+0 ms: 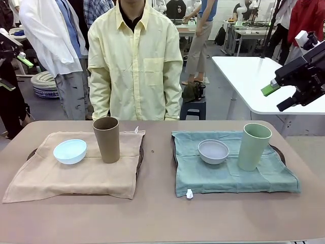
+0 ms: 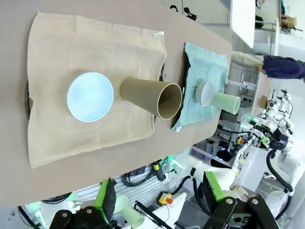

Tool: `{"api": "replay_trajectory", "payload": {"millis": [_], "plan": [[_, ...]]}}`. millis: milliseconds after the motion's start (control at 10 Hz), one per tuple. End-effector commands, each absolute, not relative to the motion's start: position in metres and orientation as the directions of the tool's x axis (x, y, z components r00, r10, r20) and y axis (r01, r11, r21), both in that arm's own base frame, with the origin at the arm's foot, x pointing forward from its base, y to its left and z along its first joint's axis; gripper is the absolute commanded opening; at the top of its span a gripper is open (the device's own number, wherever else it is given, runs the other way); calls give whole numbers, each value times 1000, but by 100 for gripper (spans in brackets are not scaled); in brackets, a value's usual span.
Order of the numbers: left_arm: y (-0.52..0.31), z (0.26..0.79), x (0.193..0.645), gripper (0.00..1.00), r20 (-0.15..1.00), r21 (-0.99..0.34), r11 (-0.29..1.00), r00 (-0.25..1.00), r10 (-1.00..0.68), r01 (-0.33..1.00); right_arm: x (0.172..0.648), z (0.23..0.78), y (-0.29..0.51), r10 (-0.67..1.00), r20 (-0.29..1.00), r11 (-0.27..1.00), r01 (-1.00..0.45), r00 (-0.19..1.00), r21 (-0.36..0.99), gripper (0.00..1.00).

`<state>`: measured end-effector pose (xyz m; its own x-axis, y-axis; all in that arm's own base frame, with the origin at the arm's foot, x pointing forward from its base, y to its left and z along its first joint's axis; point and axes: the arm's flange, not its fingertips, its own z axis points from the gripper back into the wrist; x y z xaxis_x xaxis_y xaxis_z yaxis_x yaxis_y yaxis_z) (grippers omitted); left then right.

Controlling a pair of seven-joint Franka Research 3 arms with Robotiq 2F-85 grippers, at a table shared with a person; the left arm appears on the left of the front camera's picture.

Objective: Set up a tray with a mat and arrange the tableware.
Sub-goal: Place the Picnic Bowl and Reusable plastic cup back onto the Handle tray in front of the human's position.

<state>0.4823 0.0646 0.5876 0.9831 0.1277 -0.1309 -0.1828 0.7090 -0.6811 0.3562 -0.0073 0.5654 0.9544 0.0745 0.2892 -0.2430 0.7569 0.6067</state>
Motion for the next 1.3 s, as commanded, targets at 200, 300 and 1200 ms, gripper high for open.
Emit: {"api": "replay_trajectory", "payload": {"millis": [200, 300, 1200], "plan": [[84, 588, 481, 96, -139, -754, 625, 980, 145, -200, 367, 550, -49, 40, 195, 662, -172, 980, 730, 100], [100, 585, 476, 96, -132, -799, 571, 982, 136, -187, 364, 540, -76, 21, 159, 617, -138, 987, 775, 100], [185, 500, 467, 96, -259, -941, 257, 956, -136, -218, 353, 456, -166, -72, -47, 404, 72, 996, 912, 100]]}}
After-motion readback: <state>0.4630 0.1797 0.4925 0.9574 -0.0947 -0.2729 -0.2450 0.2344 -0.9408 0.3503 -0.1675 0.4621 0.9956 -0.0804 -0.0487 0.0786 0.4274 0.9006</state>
